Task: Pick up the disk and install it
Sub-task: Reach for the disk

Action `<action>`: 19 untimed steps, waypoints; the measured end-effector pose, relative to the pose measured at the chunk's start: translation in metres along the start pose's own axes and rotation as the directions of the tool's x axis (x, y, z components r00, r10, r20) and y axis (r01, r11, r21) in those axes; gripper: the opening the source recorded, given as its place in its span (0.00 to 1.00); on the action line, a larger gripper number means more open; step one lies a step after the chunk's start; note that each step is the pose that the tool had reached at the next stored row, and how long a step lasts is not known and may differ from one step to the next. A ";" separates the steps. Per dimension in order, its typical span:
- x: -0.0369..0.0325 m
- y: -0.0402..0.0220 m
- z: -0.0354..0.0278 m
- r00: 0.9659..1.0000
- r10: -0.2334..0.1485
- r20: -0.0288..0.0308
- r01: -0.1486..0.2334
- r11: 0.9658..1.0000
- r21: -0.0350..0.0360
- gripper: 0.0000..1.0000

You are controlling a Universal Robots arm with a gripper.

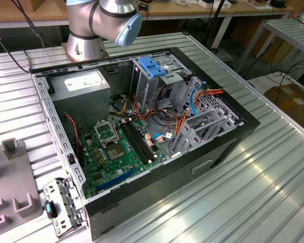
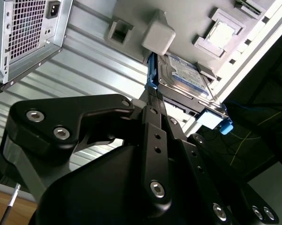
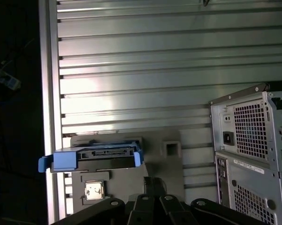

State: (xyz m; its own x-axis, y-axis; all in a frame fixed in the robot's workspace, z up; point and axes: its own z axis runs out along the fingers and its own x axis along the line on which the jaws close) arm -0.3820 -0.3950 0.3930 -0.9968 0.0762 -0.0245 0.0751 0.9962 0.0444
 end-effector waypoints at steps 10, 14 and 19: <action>0.0089 -0.0006 -0.0002 1.000 0.000 0.000 0.000 1.000 0.000 0.11; 0.0117 -0.0009 -0.0003 1.000 0.000 0.000 0.000 1.000 0.000 0.11; 0.0161 -0.0012 -0.0005 1.000 0.000 0.000 0.000 1.000 0.000 0.11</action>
State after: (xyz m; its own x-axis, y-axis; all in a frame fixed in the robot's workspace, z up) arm -0.3982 -0.3950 0.3931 -0.9968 0.0762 -0.0244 0.0751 0.9962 0.0443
